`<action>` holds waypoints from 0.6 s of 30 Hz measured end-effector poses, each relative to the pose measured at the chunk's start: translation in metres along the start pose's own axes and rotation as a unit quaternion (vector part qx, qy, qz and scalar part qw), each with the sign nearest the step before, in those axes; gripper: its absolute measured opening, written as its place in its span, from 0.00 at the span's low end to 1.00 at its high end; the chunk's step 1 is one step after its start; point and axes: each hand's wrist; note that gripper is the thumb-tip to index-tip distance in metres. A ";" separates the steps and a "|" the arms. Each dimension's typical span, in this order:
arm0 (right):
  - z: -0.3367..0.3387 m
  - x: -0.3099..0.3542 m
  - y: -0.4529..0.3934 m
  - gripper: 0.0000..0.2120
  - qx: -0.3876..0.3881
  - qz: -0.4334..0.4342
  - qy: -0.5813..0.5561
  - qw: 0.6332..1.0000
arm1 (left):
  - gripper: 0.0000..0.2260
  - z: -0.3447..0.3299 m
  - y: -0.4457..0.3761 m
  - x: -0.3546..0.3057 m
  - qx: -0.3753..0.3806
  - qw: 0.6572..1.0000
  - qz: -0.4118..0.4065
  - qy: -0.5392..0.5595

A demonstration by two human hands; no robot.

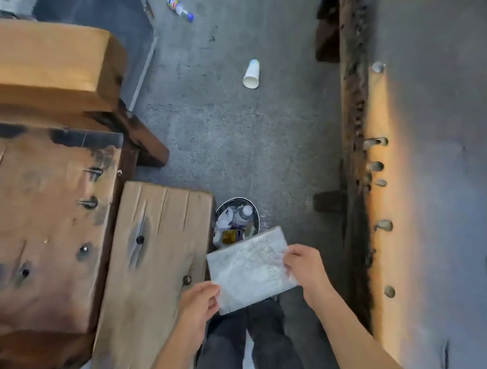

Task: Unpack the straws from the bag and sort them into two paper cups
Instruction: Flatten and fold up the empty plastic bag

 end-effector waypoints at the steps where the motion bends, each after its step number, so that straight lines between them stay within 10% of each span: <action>1: -0.006 -0.003 -0.018 0.09 -0.001 -0.005 0.009 1.000 | 0.02 -0.004 -0.016 0.007 -0.004 1.000 0.013 0.018; 18: -0.105 -0.046 -0.271 0.08 -0.037 0.010 0.174 0.984 | 0.04 -0.069 -0.233 0.080 -0.030 0.973 0.120 0.197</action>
Point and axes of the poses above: each hand's wrist, its own y-axis away from the middle knuckle, its own z-axis out of the back of the hand, x = y × z
